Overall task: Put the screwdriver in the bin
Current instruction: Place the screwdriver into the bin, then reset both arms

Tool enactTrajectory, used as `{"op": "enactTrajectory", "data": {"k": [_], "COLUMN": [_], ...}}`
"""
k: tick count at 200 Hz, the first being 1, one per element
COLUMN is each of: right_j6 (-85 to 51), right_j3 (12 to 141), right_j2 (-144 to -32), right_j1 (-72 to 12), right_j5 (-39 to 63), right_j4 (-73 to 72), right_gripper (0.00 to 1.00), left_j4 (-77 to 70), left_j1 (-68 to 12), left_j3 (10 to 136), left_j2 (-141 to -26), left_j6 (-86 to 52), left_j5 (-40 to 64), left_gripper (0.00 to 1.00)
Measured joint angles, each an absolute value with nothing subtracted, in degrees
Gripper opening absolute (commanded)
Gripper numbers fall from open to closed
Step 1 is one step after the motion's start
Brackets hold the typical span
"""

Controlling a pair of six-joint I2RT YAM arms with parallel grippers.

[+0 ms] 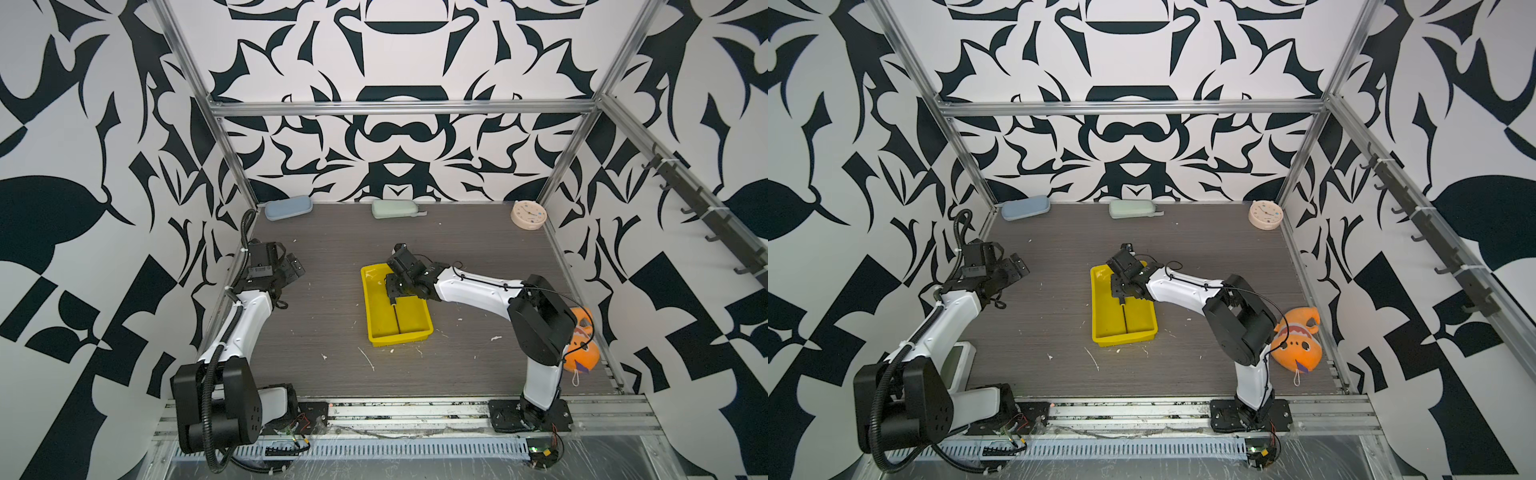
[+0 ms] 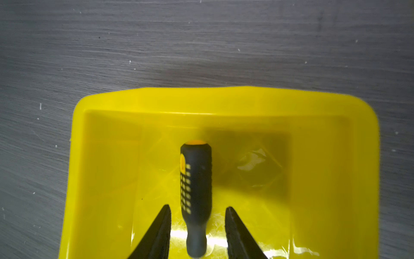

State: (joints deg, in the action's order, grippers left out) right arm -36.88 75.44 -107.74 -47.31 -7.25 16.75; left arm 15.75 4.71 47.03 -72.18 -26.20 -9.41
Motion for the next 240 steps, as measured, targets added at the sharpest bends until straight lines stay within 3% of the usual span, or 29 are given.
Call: {"op": "enactTrajectory", "data": {"k": [34, 65, 94, 138, 182, 214, 240], "right_j6": [-34.5, -28.6, -20.0, -13.0, -1.2, 3.0, 3.4], "right_j3": [75.5, 73.2, 63.1, 40.1, 19.5, 19.1, 22.6], "right_j2": [-103.1, -92.0, -78.5, -66.7, -66.5, -73.7, -78.7], "right_j1": [-47.3, -47.2, -45.5, -27.8, -18.6, -15.2, -14.6], "right_j5": [-10.8, -20.4, -31.7, -39.4, -41.1, -40.4, -39.7], "right_j4": [19.0, 18.0, 11.4, -1.2, -22.0, -32.7, -33.3], "right_gripper": [0.50, 0.56, 0.70, 0.76, 0.76, 0.77, 0.77], "left_j4": [15.8, 15.8, 15.9, 15.9, 16.1, 16.1, 16.1], "left_j1": [4.7, 4.7, 4.7, 4.7, 4.7, 4.7, 4.7], "left_j3": [47.0, 47.1, 47.3, 47.9, 47.9, 47.9, 47.9], "left_j2": [-72.2, -72.2, -72.2, -74.2, -75.5, -75.5, -75.5], "left_j6": [-26.2, -26.2, -26.2, -26.2, -26.2, -26.2, -26.2], "left_j5": [-9.4, -9.4, -9.4, -9.2, -9.0, -8.9, -8.8], "left_gripper": [0.99, 0.99, 0.99, 0.99, 0.99, 0.99, 0.99]}}
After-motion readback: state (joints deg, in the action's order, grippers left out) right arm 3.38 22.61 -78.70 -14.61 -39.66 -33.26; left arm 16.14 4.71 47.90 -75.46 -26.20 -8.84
